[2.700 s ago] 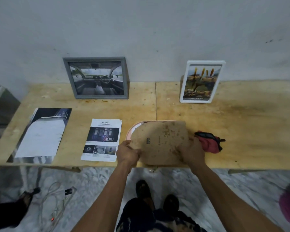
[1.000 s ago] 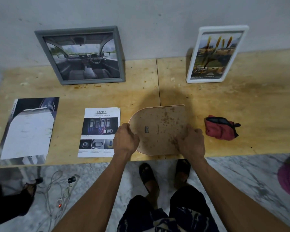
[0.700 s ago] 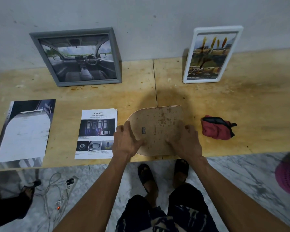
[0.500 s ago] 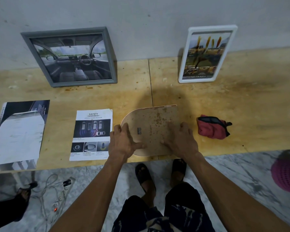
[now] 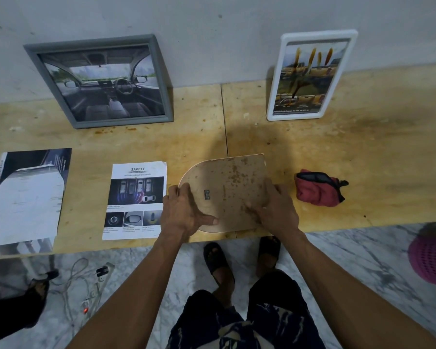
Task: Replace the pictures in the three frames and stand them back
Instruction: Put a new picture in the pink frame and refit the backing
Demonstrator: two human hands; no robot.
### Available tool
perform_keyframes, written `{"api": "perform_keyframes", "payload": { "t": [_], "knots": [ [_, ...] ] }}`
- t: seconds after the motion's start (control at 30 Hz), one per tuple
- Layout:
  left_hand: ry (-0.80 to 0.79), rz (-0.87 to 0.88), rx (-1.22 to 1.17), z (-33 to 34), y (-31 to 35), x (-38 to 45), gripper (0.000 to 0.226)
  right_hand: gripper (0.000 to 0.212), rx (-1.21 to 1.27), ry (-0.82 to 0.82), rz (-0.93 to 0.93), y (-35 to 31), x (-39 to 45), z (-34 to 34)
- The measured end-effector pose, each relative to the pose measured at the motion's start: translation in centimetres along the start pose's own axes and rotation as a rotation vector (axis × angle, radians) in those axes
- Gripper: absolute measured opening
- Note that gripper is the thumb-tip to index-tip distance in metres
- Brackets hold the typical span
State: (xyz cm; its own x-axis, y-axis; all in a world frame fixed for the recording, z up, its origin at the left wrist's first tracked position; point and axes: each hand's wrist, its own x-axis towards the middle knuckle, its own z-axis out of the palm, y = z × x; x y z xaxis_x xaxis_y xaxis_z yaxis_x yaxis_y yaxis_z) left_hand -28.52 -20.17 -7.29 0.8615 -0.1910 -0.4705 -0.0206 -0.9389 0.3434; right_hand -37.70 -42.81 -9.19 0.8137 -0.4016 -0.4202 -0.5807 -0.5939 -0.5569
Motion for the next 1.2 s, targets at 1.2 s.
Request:
{"api": "perform_keyframes", "payload": {
  "t": [1.2],
  "knots": [
    [-0.020, 0.000, 0.114, 0.5, 0.9, -1.0, 0.113, 0.081, -0.480, -0.120, -0.228, -2.0, -0.6, 0.7]
  ]
}}
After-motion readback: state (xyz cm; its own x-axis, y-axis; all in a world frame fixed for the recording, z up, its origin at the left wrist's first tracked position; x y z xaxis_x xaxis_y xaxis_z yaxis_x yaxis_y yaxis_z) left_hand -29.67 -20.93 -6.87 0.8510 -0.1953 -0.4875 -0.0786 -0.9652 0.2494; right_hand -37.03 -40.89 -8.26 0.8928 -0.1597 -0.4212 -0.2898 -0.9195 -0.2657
